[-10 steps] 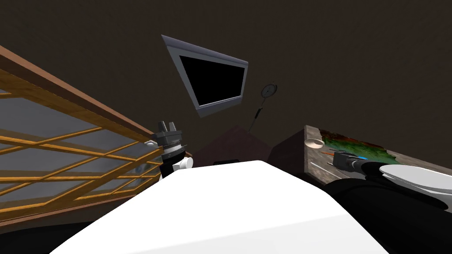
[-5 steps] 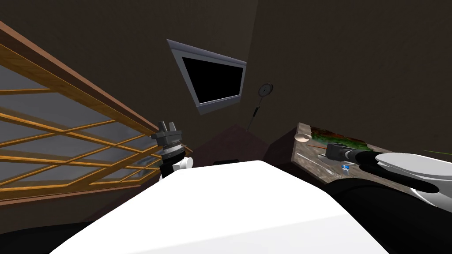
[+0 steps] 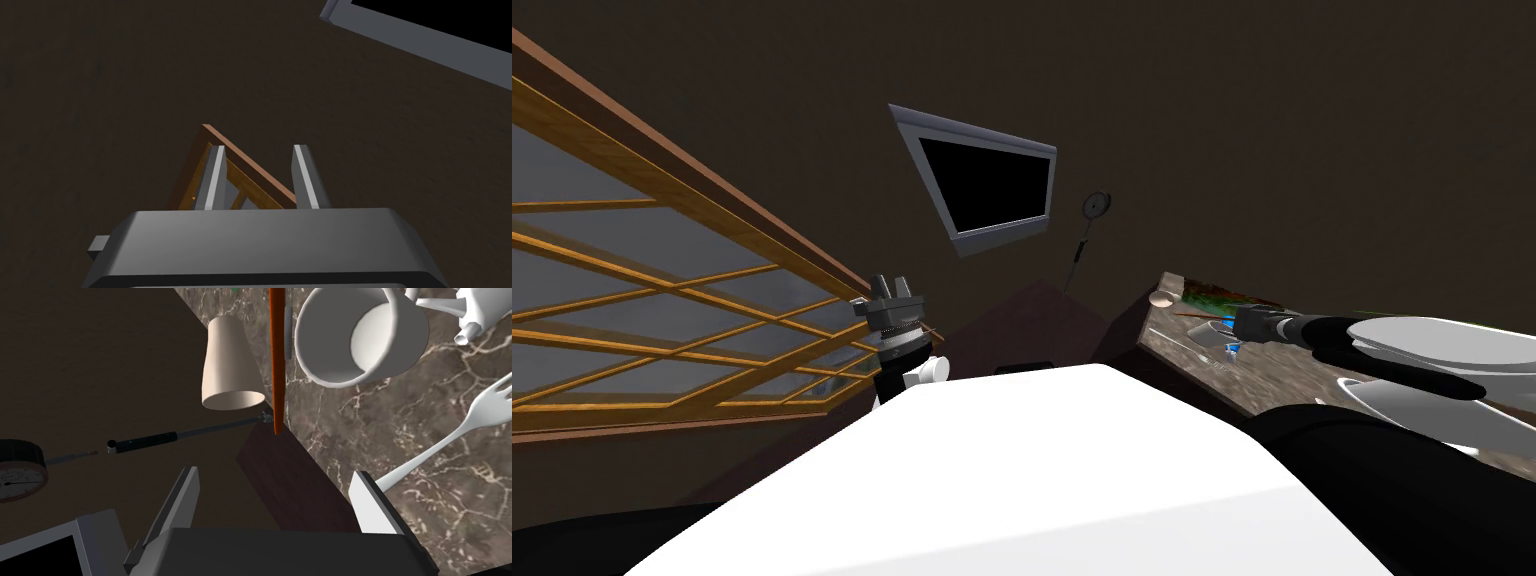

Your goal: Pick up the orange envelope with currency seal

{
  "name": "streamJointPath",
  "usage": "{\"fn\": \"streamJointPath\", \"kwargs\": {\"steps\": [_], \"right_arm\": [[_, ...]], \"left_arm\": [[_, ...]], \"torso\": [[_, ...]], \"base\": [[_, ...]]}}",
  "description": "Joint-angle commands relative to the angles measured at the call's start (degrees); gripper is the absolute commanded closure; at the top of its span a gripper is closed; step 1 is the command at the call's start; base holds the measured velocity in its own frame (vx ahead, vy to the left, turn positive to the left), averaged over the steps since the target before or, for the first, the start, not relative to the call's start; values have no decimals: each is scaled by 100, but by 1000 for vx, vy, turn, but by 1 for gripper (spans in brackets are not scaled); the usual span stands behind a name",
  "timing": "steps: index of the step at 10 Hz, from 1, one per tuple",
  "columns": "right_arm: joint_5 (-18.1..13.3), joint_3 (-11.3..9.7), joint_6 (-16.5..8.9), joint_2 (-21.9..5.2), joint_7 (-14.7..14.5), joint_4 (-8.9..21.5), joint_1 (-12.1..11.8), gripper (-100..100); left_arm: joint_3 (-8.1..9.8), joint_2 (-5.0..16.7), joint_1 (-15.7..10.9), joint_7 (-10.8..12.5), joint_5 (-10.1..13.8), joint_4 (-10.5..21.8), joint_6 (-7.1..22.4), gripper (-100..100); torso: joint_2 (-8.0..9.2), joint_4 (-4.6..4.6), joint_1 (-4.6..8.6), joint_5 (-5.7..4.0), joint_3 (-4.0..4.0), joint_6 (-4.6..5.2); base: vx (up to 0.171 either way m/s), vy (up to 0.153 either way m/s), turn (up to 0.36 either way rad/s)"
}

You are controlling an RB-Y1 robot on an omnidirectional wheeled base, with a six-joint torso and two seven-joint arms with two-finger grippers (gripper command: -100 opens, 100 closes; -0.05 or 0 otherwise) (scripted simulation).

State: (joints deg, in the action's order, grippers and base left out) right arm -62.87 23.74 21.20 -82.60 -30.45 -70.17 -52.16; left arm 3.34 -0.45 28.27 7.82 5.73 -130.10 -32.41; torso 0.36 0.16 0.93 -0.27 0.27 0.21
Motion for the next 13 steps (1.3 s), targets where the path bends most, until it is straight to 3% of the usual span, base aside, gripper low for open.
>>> {"fn": "streamJointPath", "kwargs": {"steps": [1, 5, 9, 13], "right_arm": [[27, 83, 161, -120, -9, -25, 50, -100], [122, 402, 446, -514, 33, -344, -64, -100], [318, 600, 663, -898, -4, -733, -237, -100], [531, 533, 768, -1063, -61, -1037, -390, -100]], "left_arm": [[0, 0, 0, 0, 0, 0, 0, 0], [0, 0, 0, 0, 0, 0, 0, 0], [1, 0, 1, 0, 0, 0, 0, 0], [0, 0, 2, 0, 0, 0, 0, 0]], "torso": [[0, 0, 0, 0, 0, 0], [13, 2, 17, -4, 7, 2], [-23, -6, 16, -5, -14, 0], [-64, -16, -14, 2, -38, -3]], "base": [[-84, -97, -60], [-135, -171, -91], [-57, -198, -92], [43, -142, -33]]}}
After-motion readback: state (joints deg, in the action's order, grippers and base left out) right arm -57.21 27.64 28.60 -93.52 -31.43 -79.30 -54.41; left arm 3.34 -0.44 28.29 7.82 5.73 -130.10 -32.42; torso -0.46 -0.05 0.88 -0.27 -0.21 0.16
